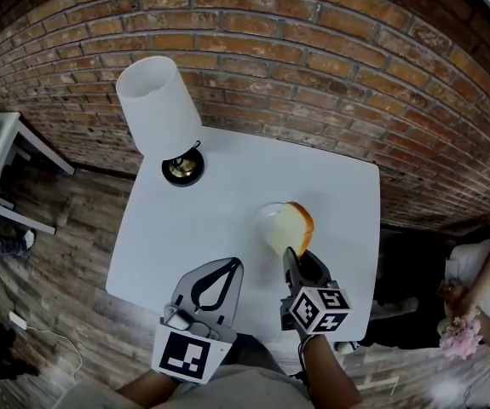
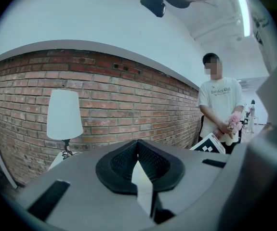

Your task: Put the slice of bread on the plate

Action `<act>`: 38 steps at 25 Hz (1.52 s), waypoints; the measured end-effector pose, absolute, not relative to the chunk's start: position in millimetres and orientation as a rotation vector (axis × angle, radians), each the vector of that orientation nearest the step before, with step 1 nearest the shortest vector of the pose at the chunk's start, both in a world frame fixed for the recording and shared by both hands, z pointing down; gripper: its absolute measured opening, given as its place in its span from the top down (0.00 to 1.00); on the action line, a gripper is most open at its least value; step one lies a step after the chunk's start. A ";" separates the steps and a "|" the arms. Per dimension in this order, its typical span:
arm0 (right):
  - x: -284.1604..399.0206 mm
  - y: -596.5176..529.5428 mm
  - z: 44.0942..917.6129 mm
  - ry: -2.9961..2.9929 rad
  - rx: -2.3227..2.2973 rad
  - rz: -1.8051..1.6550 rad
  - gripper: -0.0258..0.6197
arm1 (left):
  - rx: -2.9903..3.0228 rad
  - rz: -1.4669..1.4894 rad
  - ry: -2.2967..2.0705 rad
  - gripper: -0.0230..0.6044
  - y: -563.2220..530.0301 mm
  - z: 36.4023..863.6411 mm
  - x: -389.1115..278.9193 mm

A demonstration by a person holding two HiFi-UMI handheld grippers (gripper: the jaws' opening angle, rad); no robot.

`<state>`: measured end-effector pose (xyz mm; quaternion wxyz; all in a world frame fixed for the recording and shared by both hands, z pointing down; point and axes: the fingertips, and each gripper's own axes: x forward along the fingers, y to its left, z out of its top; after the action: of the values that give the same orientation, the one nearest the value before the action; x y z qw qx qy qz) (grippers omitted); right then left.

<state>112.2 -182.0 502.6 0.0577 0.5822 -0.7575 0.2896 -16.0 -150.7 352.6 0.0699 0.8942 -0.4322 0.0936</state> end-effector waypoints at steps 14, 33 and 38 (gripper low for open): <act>112.4 -184.8 523.1 -2.303 1.744 1.013 0.81 | 2.691 0.288 -1.301 0.95 -148.8 355.3 -14.5; 116.1 -191.6 537.4 -2.304 1.715 1.101 0.81 | 2.690 0.317 -1.272 0.95 -159.4 366.4 6.6; 116.6 -191.5 542.8 -2.303 1.712 1.129 0.81 | 2.682 0.335 -1.261 0.95 -159.8 374.3 11.0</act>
<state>116.6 -191.5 542.8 0.0292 0.5550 -0.7465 0.3659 11.0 -159.8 374.3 0.0797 0.8964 -0.4215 0.1120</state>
